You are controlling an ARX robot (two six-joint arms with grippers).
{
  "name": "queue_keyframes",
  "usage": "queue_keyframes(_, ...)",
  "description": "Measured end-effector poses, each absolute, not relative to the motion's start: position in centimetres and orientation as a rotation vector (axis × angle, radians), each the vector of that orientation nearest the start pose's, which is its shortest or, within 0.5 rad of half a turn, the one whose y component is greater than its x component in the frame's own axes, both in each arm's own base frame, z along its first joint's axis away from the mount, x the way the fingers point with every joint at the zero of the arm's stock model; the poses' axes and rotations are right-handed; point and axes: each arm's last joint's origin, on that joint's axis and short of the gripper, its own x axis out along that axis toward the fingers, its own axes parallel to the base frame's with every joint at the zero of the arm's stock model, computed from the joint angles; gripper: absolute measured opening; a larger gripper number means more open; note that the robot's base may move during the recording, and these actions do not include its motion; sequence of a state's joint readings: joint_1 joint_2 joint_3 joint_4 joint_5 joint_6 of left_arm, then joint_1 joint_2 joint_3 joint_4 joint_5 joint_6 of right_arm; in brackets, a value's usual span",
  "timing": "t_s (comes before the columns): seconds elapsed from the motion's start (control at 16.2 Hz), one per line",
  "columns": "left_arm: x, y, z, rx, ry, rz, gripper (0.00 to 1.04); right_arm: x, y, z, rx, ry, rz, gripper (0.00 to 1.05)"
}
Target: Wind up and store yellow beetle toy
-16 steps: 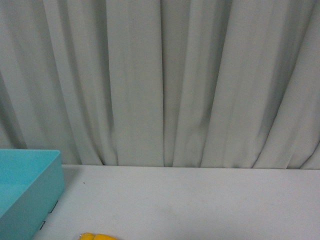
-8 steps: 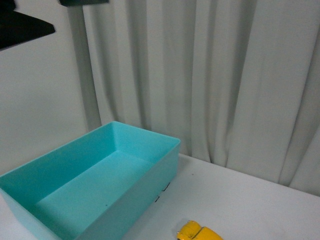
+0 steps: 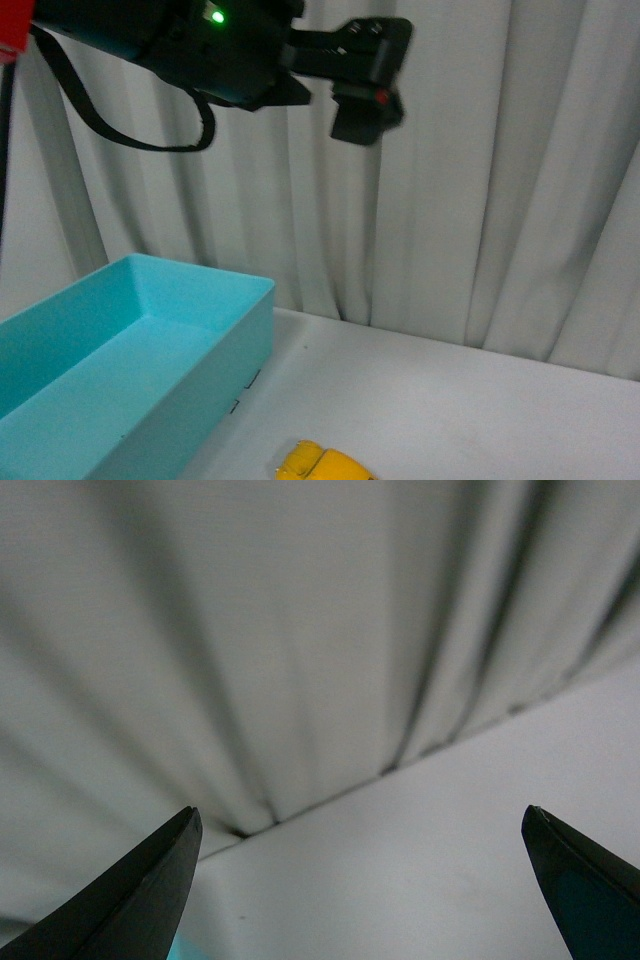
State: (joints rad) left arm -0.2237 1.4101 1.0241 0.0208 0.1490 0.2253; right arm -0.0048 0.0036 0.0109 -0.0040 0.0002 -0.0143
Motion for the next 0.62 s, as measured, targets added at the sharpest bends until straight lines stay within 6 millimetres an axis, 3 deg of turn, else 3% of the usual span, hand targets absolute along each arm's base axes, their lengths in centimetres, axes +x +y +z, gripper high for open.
queue_keyframes(0.06, 30.8, -9.2, 28.1, 0.336, 0.372, -0.543, 0.98, 9.7, 0.0, 16.7, -0.014, -0.003, -0.005, 0.98)
queue_keyframes(0.18, 30.4, -10.4, 25.9, 0.49, 0.471, -0.722, 0.98, 9.7, 0.0, 16.7, -0.014, -0.004, -0.005, 0.98)
queue_keyframes(0.37, 30.1, -10.8, 22.1, 0.834, 0.633, -0.866, 0.98, 9.7, 0.0, 16.7, -0.014, -0.004, -0.005, 0.98)
queue_keyframes(0.62, 30.6, -11.5, 18.5, 1.159, 0.686, -0.961, 0.98, 9.7, 0.0, 16.7, -0.014, -0.004, -0.005, 0.98)
